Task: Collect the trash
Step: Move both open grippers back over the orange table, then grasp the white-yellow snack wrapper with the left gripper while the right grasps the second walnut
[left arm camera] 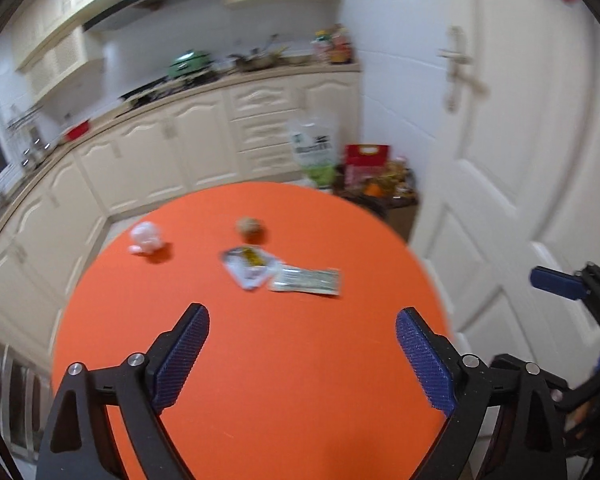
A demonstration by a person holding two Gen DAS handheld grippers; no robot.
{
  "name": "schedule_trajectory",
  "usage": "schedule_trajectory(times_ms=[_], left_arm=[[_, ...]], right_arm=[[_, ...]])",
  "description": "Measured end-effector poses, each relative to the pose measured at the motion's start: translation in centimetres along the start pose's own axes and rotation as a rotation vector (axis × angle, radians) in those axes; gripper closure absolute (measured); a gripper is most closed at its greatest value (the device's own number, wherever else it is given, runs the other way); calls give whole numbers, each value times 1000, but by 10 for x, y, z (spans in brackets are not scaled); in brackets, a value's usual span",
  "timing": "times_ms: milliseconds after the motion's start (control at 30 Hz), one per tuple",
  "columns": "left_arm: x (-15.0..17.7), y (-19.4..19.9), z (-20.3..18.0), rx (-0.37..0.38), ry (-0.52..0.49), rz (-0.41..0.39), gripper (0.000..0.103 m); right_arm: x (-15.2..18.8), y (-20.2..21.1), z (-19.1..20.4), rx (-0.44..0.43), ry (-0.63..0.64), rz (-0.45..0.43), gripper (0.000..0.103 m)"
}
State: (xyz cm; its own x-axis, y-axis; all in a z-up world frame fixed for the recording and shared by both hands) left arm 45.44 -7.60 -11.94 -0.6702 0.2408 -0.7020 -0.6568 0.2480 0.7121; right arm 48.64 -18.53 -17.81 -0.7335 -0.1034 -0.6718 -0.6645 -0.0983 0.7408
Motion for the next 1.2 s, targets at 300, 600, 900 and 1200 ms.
schedule_trajectory(times_ms=[300,600,900,1200], left_arm=[[-40,-104,70,-78,152,90,11],[-73,-209,96,-58,216,181,27],[-86,-242,112,29,224,191,54],[-77,-235,168,86,207,191,88]], right_arm=[[-59,-104,12,-46,20,56,9],[-73,-181,-24,39,-13,123,9],[-92,-218,-34,50,-43,139,5],[-116,-246,14,-40,-28,155,5]])
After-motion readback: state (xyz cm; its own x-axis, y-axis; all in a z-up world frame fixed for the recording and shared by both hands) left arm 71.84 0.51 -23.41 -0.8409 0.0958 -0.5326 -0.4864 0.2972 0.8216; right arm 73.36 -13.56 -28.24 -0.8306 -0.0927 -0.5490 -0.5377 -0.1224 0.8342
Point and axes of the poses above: each gripper's, at about its wrist camera, not at the fingertips, and y roughly against the way its jaws point, z to its left, x to its underside, the point moved 4 cm from there along -y, roughly the way its jaws point, and after that the axes turned 6 degrees about x, right-handed, at the moved point
